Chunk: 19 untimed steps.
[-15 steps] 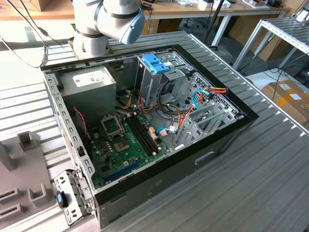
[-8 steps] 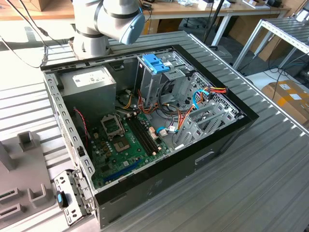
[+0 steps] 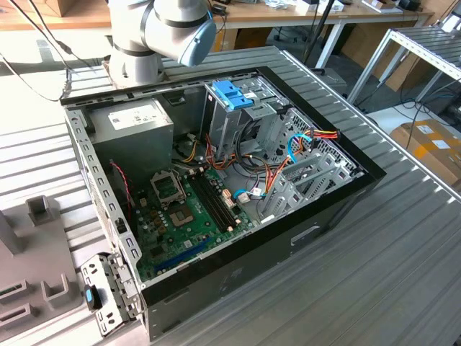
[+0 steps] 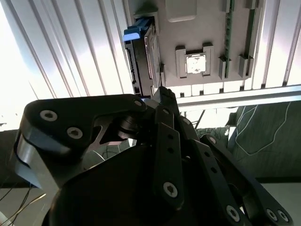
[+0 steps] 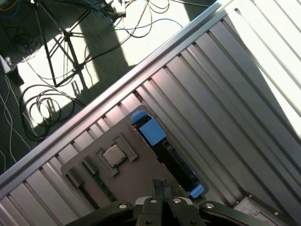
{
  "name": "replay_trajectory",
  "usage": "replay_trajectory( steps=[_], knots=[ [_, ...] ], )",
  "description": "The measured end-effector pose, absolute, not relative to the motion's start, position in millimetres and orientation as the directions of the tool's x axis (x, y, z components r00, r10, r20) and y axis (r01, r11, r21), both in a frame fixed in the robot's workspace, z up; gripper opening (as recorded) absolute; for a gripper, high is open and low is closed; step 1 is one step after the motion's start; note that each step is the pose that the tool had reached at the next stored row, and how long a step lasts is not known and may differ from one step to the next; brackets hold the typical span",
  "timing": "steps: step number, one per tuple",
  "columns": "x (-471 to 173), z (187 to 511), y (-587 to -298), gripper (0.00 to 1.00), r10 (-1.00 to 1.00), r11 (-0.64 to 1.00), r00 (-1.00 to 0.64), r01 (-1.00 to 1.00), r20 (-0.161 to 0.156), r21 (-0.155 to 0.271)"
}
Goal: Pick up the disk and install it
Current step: 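Pick up the disk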
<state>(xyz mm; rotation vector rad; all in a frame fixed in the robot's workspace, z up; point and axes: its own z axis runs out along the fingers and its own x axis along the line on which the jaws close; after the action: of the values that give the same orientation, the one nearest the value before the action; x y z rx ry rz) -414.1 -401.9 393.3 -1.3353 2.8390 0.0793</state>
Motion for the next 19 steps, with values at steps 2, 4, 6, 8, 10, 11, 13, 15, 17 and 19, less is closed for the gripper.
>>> replay_trajectory(
  steps=[2,4,6,8,10,11,13,15,17,19],
  knots=[
    [-414.1,393.3,-401.9,0.11,-0.775,0.630,-0.631,-0.776,-0.024,0.044],
    [-414.1,393.3,-401.9,0.11,-0.784,0.619,-0.620,-0.784,-0.024,0.044],
    [-414.1,393.3,-401.9,0.11,-0.789,0.612,-0.614,-0.789,-0.024,0.044],
    [-414.1,393.3,-401.9,0.11,-0.796,0.604,-0.605,-0.796,-0.024,0.044],
    [-414.1,393.3,-401.9,0.11,-0.800,0.598,-0.599,-0.800,-0.025,0.044],
    [-414.1,393.3,-401.9,0.11,-0.802,0.595,-0.596,-0.802,-0.024,0.044],
    [-414.1,393.3,-401.9,0.11,-0.807,0.588,-0.590,-0.807,-0.025,0.044],
    [-414.1,393.3,-401.9,0.11,-0.811,0.583,-0.584,-0.811,-0.024,0.044],
    [-414.1,393.3,-401.9,0.11,-0.821,0.570,-0.571,-0.821,-0.024,0.044],
    [-414.1,393.3,-401.9,0.11,-0.828,0.559,-0.560,-0.828,-0.024,0.044]
  ],
)
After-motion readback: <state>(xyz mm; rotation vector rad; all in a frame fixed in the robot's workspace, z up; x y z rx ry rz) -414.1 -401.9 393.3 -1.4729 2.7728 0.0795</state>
